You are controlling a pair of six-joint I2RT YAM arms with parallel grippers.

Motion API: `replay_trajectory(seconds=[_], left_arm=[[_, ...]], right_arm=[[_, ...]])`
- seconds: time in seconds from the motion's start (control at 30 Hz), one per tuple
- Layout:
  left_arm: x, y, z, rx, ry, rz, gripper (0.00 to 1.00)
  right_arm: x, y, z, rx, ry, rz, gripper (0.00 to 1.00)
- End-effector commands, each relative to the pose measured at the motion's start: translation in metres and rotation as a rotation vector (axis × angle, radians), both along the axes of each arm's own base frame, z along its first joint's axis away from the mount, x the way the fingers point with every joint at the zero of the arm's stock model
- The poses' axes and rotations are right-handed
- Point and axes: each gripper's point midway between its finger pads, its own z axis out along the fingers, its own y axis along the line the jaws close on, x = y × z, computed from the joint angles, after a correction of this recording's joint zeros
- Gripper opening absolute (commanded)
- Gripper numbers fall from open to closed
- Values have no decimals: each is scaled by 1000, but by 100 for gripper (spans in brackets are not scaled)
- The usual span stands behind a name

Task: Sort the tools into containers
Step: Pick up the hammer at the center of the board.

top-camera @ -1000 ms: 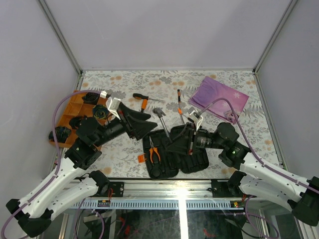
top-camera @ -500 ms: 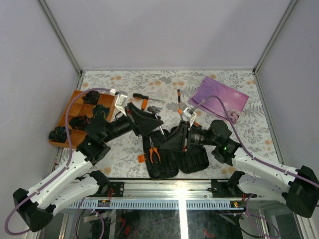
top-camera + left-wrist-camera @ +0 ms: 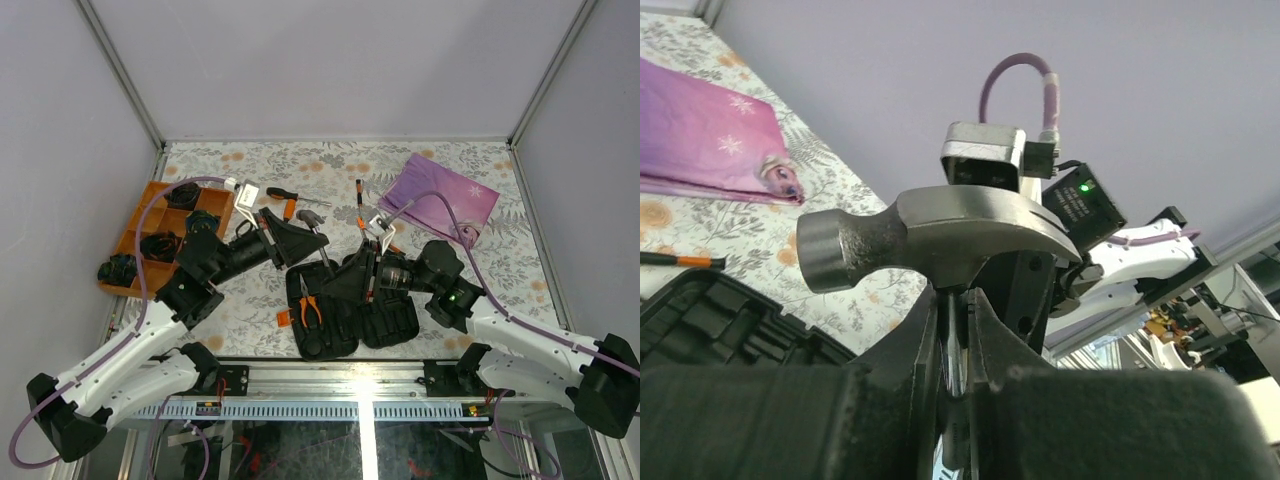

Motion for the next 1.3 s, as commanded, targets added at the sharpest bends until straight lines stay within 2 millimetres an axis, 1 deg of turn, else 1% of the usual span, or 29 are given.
replay_trajectory(seconds=[0.0,0.1,0.17,0.23,0.33,0.47,0.6,0.7,0.8,0.9,1.0,1.13,1.27], left_arm=[[15,11,9,39,-41,115,0],[23,15,0,86,-4,164,0],[30,19,-7,109,28,207,0],[37,22,-15,139,62,246,0],[45,24,-26,178,108,285,0],[53,26,-38,218,153,324,0],[61,28,-49,249,198,362,0],[64,28,-55,266,222,376,0],[65,27,-58,267,234,376,0],[65,26,-57,257,242,374,0],[65,25,-57,249,250,366,0],[64,22,-62,247,265,355,0],[62,20,-64,243,278,344,0]], right_arm=[[15,-7,32,21,-91,-114,39],[27,-15,21,-44,-104,-205,47],[35,-22,14,-83,-114,-269,59],[41,-30,8,-111,-119,-330,65],[51,-42,1,-131,-116,-420,69],[64,-55,-11,-201,-126,-514,70],[71,-57,-18,-245,-152,-556,72],[67,-51,-17,-257,-204,-581,72],[57,-35,-20,-306,-276,-585,72],[52,-18,-31,-360,-316,-573,71],[56,-8,-41,-398,-336,-585,69],[60,5,-53,-439,-343,-596,65],[71,8,-58,-483,-351,-652,61]])
